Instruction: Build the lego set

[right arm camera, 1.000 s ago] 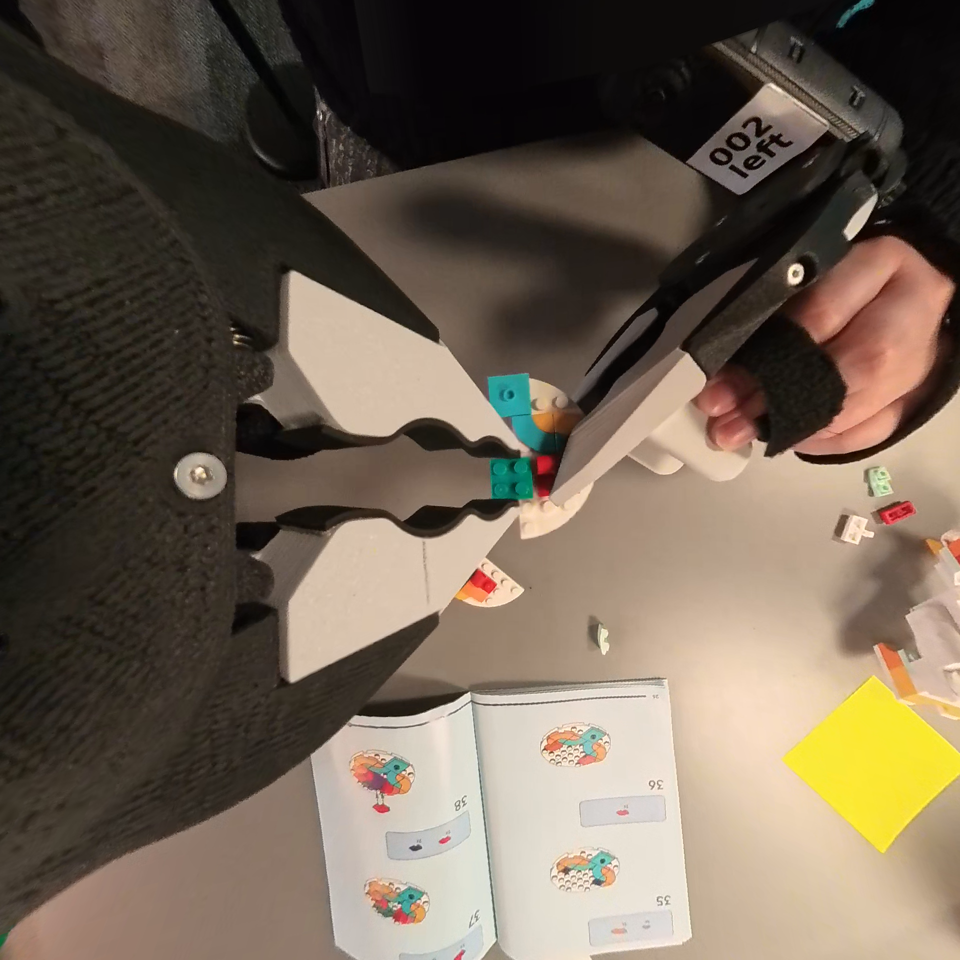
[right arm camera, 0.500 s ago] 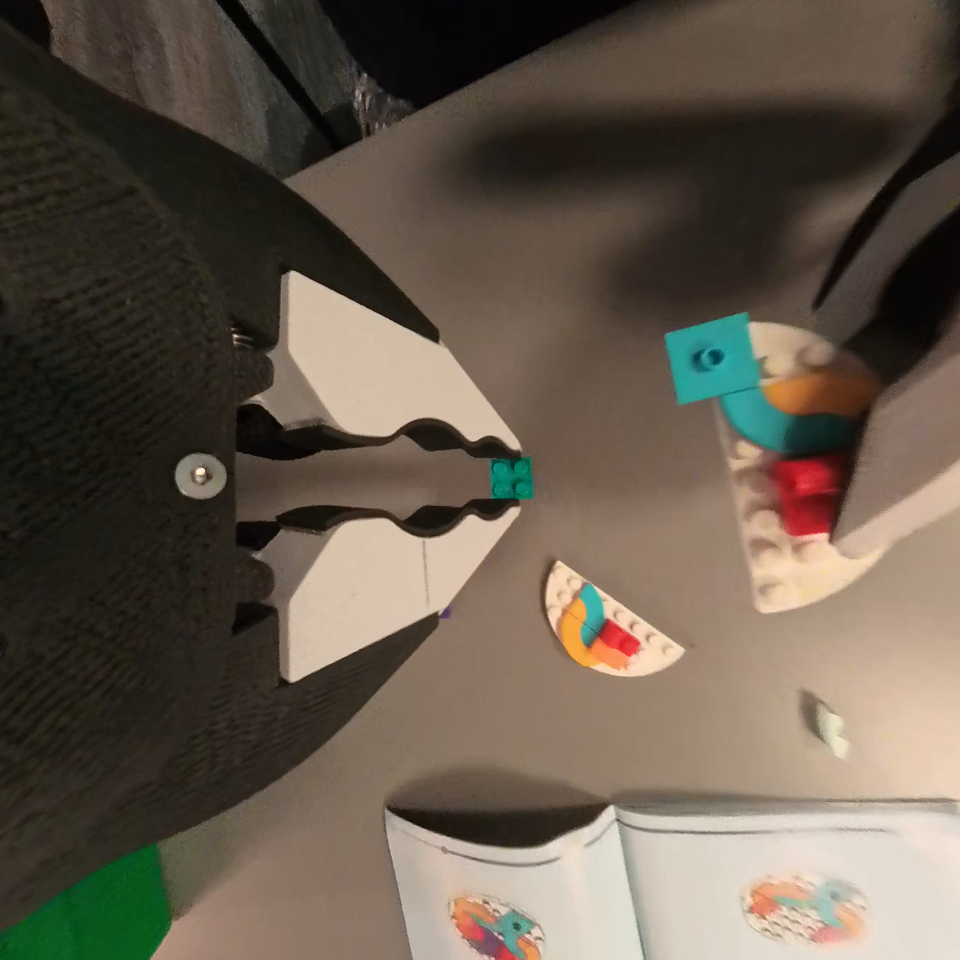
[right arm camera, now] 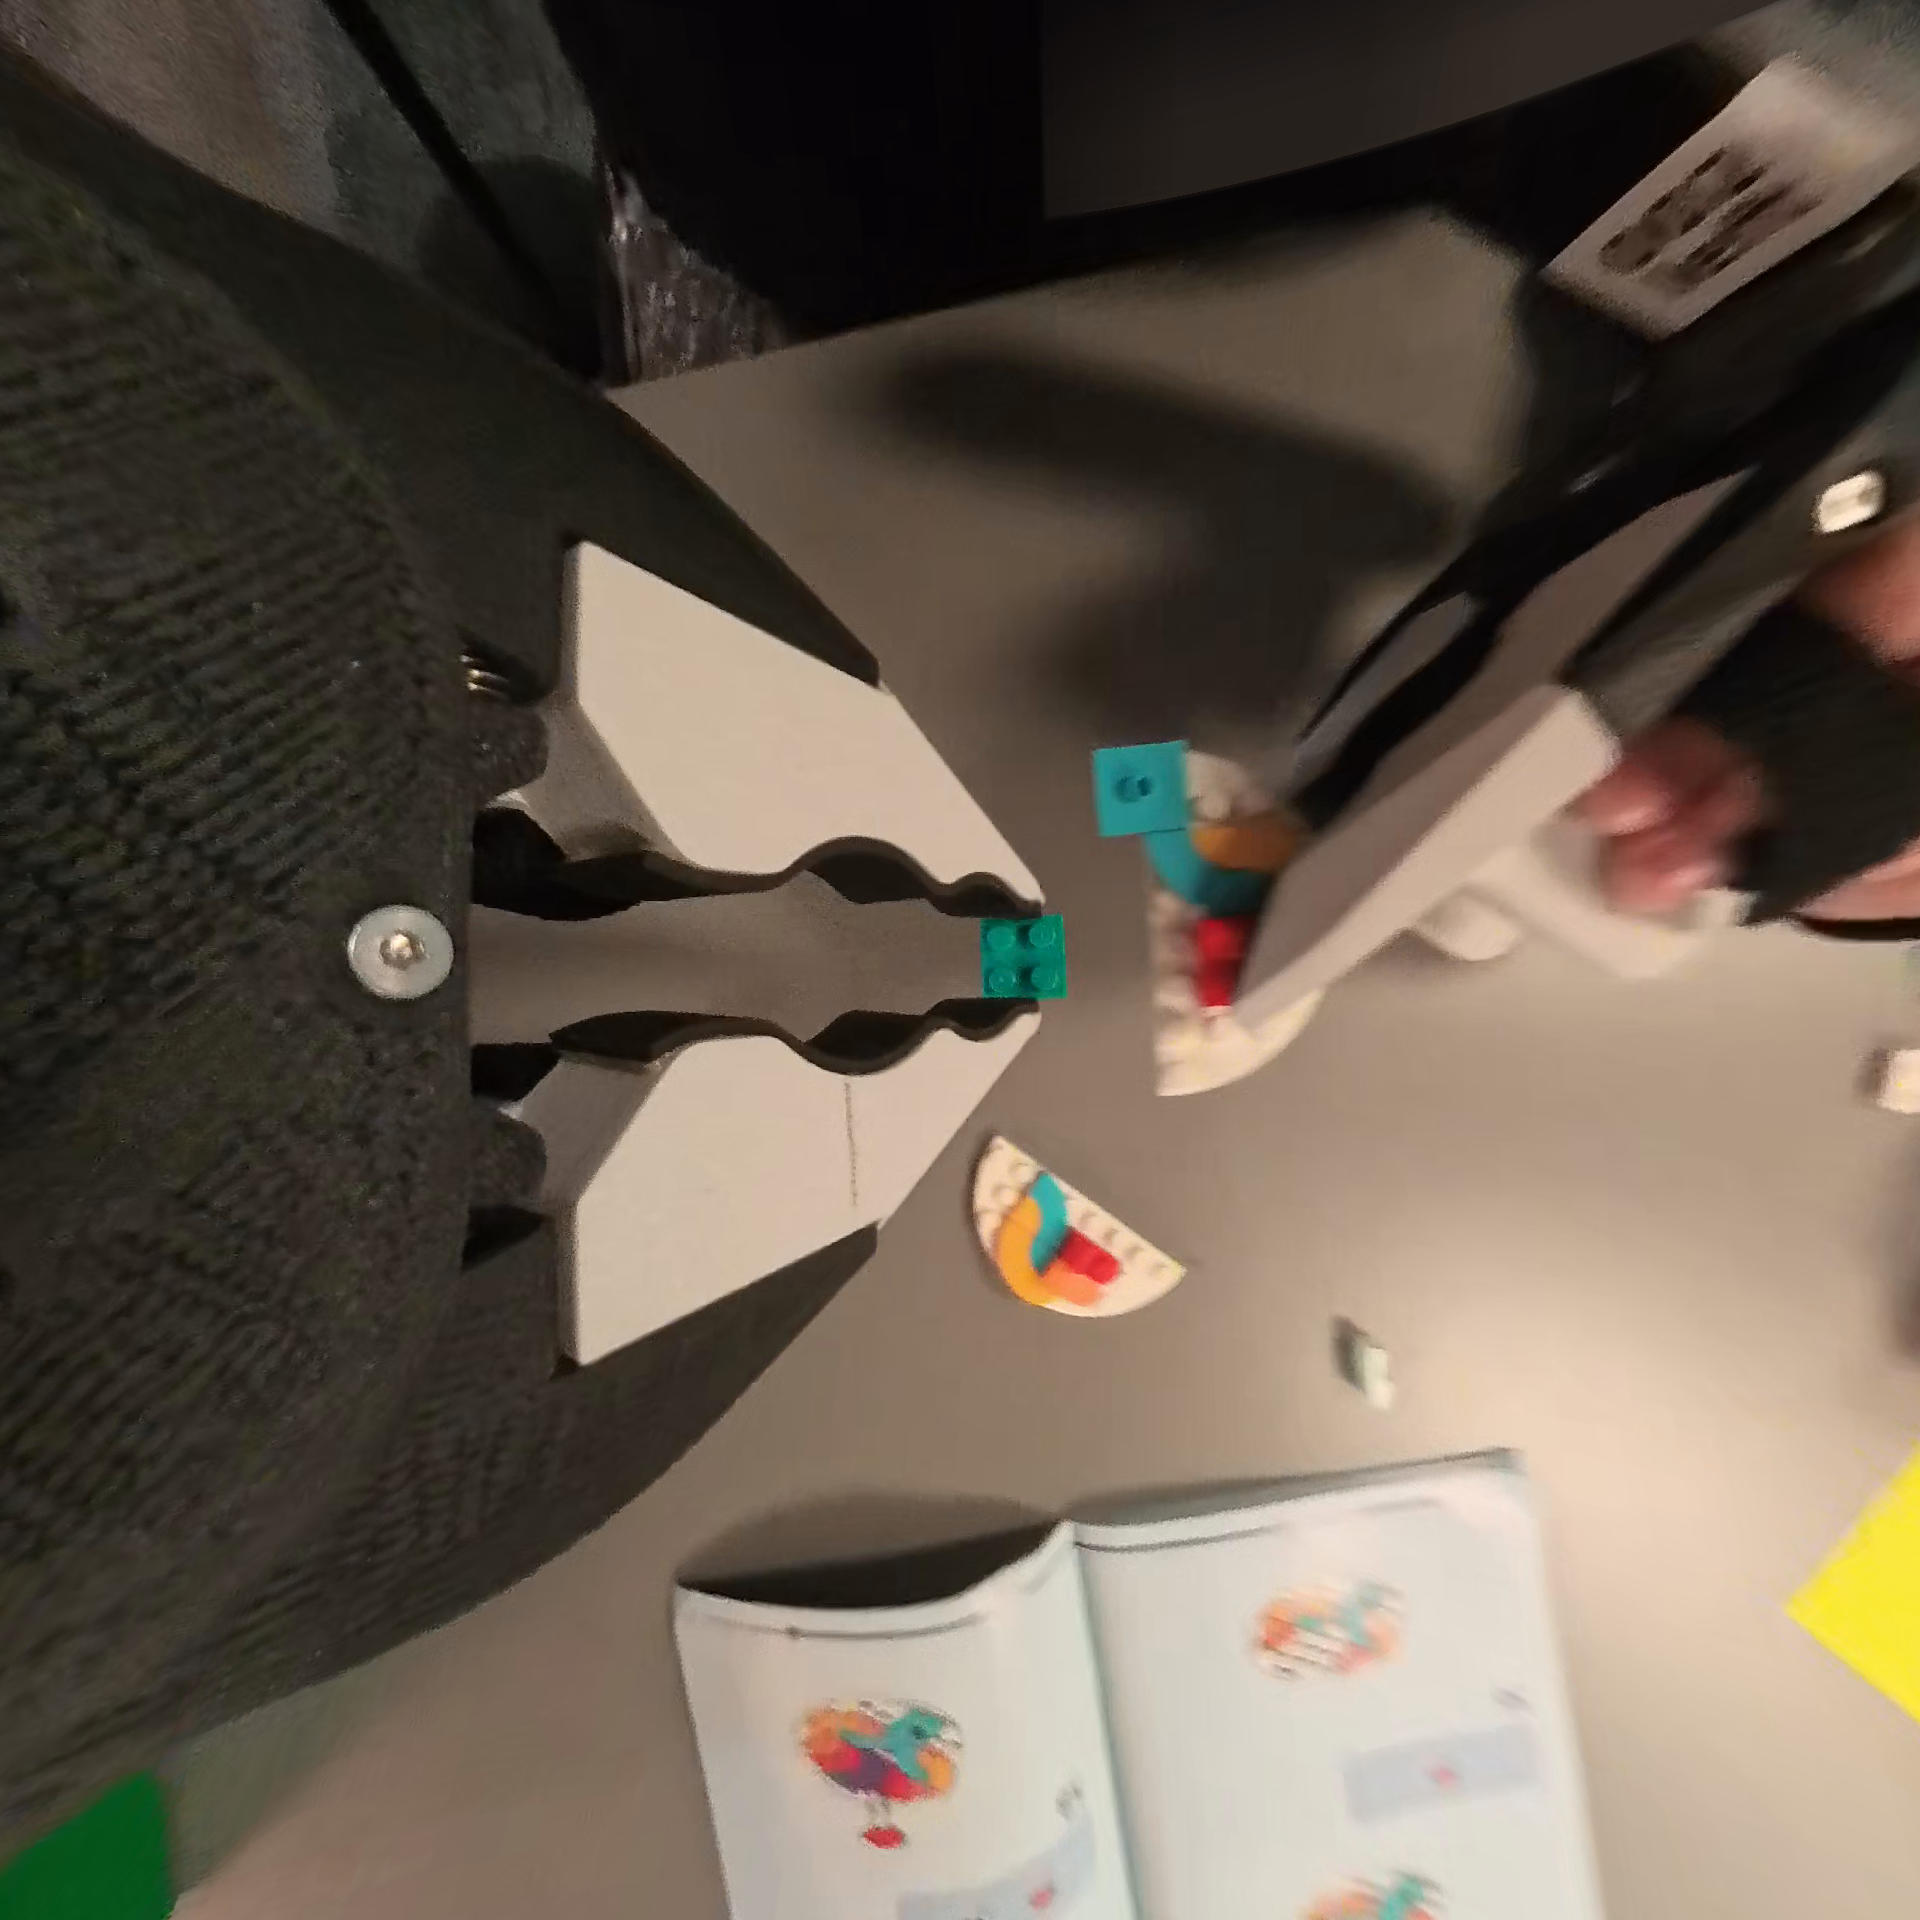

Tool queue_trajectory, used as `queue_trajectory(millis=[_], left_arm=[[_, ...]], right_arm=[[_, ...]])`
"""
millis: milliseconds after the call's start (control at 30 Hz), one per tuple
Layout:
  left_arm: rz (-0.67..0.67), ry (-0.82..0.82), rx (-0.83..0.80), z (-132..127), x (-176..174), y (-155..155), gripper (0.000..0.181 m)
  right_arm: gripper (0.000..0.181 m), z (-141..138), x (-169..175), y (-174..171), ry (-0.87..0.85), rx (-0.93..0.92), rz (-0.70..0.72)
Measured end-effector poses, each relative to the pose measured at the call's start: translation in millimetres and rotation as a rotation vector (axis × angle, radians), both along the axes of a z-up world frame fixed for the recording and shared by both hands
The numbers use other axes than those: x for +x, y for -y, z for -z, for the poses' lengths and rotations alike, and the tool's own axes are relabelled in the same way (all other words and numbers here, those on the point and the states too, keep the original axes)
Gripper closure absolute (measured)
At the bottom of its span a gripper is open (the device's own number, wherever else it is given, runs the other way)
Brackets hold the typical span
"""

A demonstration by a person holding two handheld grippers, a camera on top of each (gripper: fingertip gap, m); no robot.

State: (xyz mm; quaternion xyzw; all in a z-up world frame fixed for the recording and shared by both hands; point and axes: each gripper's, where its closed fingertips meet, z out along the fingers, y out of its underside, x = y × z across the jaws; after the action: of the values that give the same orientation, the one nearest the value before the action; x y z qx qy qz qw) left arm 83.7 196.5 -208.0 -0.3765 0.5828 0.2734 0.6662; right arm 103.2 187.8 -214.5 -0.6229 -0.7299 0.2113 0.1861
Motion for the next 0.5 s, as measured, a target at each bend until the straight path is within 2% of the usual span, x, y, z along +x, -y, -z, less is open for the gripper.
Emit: queue_trajectory(millis=[33,167,300,500], left_arm=[[0.001,0.018,0.017,-5,1,1,0.170],[-0.006,0.044,0.058,-14,1,4,0.170],[-0.017,0.077,0.063,-20,-2,4,0.170],[-0.041,0.117,0.069,-27,-8,1,0.170]], right_arm=[[0.168,-9,-6,3,-0.014,-0.003,-0.017],[0.168,-33,-22,7,0.008,0.008,-0.076],[0.168,-30,-25,3,0.116,0.060,-0.119],[0.170,-31,-25,2,0.178,0.066,-0.123]])
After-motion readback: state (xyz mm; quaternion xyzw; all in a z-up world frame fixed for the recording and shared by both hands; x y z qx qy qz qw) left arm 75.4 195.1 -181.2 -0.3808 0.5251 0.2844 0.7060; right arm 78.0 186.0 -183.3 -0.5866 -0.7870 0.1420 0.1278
